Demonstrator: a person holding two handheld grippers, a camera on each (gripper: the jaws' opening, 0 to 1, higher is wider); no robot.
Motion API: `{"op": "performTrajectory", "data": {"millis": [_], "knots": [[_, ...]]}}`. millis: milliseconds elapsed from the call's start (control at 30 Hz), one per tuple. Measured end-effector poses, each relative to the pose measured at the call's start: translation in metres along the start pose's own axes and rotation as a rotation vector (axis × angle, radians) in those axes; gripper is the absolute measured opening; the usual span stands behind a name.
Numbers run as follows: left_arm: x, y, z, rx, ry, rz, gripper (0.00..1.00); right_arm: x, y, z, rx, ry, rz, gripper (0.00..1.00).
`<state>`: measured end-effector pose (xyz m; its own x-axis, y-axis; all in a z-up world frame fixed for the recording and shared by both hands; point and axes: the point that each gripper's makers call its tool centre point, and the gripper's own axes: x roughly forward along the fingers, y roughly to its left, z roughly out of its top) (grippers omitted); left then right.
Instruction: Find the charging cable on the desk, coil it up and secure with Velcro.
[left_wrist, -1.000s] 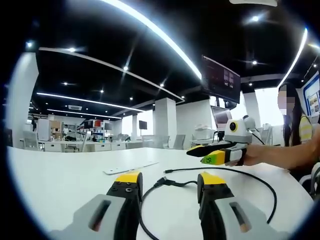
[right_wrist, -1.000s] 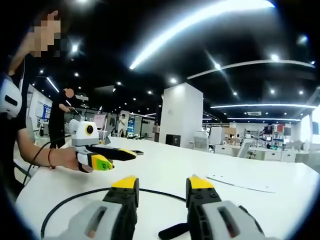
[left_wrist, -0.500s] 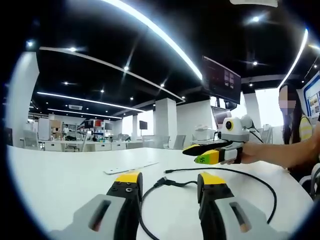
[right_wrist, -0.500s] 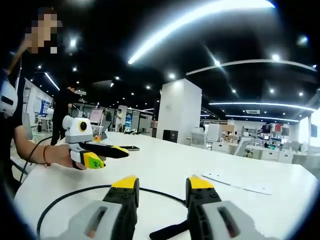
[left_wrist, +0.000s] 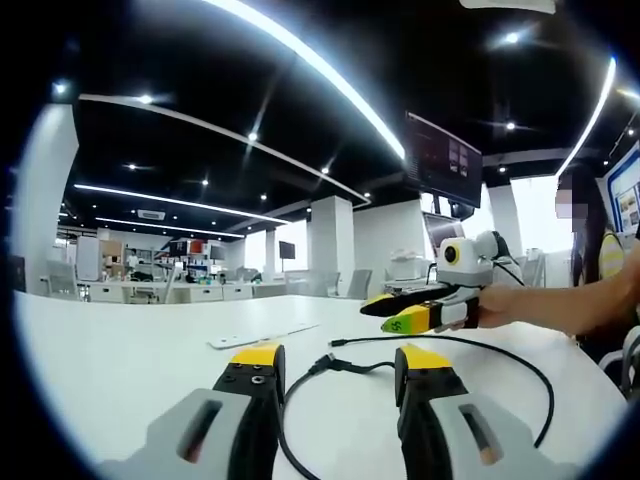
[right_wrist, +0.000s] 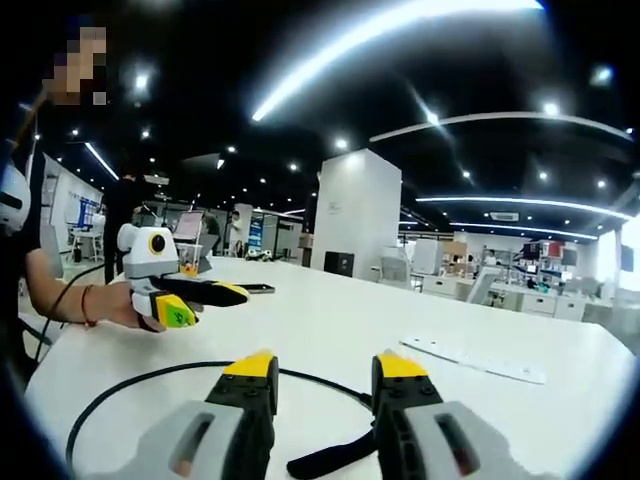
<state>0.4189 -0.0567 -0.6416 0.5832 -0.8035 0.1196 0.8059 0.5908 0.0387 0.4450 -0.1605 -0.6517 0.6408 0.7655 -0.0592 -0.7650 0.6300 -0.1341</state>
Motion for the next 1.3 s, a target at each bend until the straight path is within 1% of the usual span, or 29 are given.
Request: {"op": "performTrajectory", "data": {"millis": [700,1300], "knots": [[0.002,-0.001,-0.001,-0.003,0.005,-0.002,0.44,0.003,-0.008,-0.011,0.015,0.036,-0.002,0.39],[0.001,-0.001,-0.002,-0.002,0.006,-0.001,0.44,0.012,-0.016,-0.019,0.015,0.072,-0.003,0.39]]}}
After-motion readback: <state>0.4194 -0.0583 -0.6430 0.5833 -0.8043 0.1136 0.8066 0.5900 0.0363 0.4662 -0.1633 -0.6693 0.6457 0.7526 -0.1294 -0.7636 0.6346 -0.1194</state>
